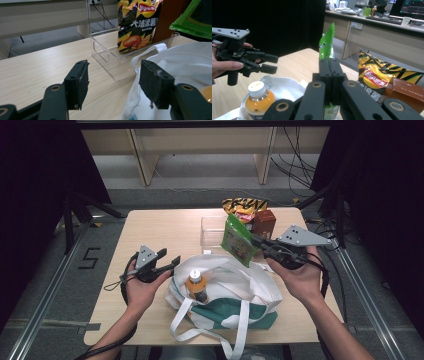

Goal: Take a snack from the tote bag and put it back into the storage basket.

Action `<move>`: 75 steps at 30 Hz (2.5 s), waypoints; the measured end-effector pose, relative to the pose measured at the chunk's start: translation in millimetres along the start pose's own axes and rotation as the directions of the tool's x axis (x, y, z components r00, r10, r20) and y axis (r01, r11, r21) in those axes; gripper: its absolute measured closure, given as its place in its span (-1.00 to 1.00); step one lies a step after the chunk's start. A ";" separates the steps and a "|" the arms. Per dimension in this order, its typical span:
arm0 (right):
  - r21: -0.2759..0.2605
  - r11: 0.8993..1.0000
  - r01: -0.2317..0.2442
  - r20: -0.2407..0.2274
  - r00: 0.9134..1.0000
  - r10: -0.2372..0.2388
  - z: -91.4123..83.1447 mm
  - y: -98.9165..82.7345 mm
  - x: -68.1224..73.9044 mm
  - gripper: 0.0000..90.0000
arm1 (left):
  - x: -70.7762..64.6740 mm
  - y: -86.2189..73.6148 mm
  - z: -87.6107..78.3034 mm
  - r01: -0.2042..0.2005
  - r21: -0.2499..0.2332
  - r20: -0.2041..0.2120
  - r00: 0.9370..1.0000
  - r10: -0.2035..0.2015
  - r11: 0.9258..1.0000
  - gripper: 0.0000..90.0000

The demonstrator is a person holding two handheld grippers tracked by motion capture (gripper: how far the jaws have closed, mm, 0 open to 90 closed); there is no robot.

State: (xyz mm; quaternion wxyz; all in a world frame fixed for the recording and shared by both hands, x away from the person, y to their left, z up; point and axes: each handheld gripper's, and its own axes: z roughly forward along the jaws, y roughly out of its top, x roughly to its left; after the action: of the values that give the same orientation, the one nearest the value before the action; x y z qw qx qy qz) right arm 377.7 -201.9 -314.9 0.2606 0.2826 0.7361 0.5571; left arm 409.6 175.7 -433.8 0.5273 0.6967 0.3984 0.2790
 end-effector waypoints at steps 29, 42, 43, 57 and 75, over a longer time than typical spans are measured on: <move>-0.011 1.000 -0.014 0.052 0.999 0.015 9.8 4.6 -21.8 1.00 | 0.8 0.4 -0.1 0.002 -0.001 -0.001 1.000 -0.002 1.000 -0.11; -0.013 1.000 -0.008 0.061 0.998 0.009 18.5 10.5 -22.7 1.00 | 1.5 1.6 -1.1 -0.002 -0.006 -0.003 1.000 0.002 1.000 -0.11; -0.014 1.000 -0.003 0.062 0.998 0.003 19.4 11.2 -22.8 1.00 | 1.5 1.7 -1.2 -0.001 -0.007 -0.003 1.000 0.001 1.000 -0.11; -0.008 1.000 0.002 0.082 0.997 -0.001 34.6 12.9 -29.1 1.00 | 1.5 2.0 -1.4 0.003 -0.012 -0.003 1.000 -0.003 1.000 -0.11; 0.002 1.000 0.019 0.119 0.993 -0.019 55.7 13.8 -47.0 1.00 | 5.0 2.9 -4.1 0.003 -0.018 -0.011 1.000 -0.003 1.000 -0.11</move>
State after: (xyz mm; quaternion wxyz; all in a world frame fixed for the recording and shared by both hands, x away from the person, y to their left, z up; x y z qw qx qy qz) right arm 451.5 -194.6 -311.9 0.3093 0.3086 0.7220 0.5365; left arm 409.6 181.7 -430.0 0.5316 0.6900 0.3997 0.2855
